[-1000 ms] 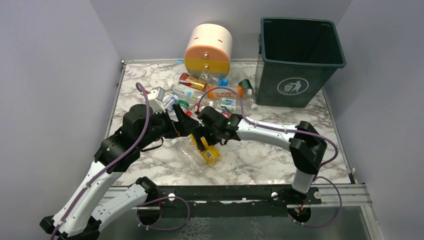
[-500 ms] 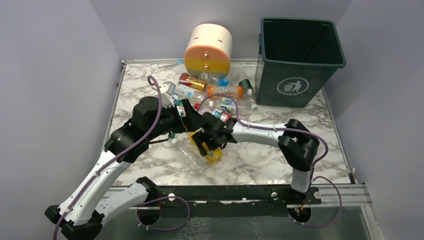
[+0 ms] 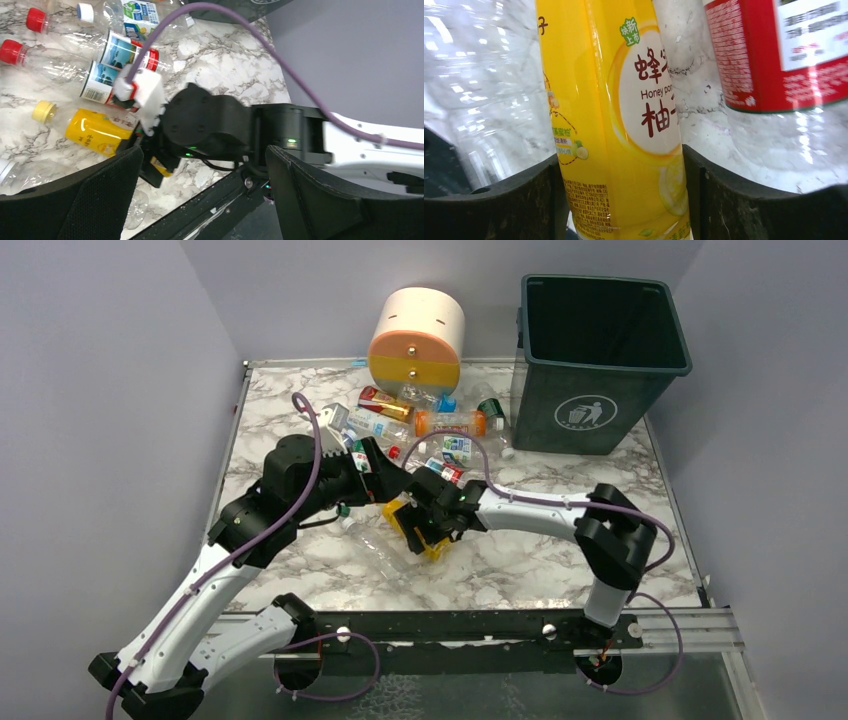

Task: Put the plastic bottles in the bin
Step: Pick up the plastic bottle at the center of the board, then place the plastic bottle in the trash bin.

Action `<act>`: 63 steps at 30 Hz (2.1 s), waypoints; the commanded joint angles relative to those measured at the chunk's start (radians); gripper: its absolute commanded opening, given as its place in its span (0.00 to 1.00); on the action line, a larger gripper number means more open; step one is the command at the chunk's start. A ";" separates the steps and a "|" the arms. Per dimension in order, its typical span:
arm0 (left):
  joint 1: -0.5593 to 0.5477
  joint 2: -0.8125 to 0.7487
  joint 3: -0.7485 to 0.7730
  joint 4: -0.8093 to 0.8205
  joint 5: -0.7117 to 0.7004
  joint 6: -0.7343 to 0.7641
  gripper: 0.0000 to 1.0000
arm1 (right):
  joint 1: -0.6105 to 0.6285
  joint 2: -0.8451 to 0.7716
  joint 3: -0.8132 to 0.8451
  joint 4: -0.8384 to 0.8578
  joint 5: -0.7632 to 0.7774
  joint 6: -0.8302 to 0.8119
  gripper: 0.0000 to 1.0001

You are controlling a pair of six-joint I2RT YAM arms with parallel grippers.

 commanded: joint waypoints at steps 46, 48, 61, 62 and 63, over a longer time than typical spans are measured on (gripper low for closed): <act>0.002 -0.002 -0.122 0.059 -0.050 -0.037 0.99 | -0.265 -0.392 0.564 -0.350 0.198 -0.161 0.73; 0.002 -0.002 -0.126 0.062 -0.047 -0.039 0.99 | -0.315 -0.364 0.612 -0.348 0.175 -0.176 0.73; 0.002 -0.003 -0.141 0.067 -0.034 -0.045 0.99 | -0.611 -0.209 0.881 -0.337 0.020 -0.181 0.73; 0.002 -0.002 -0.141 0.068 -0.034 -0.045 0.99 | -0.639 -0.200 0.891 -0.333 -0.003 -0.170 0.73; 0.002 0.001 -0.140 0.068 -0.034 -0.045 0.99 | -0.668 -0.193 0.900 -0.328 -0.025 -0.157 0.73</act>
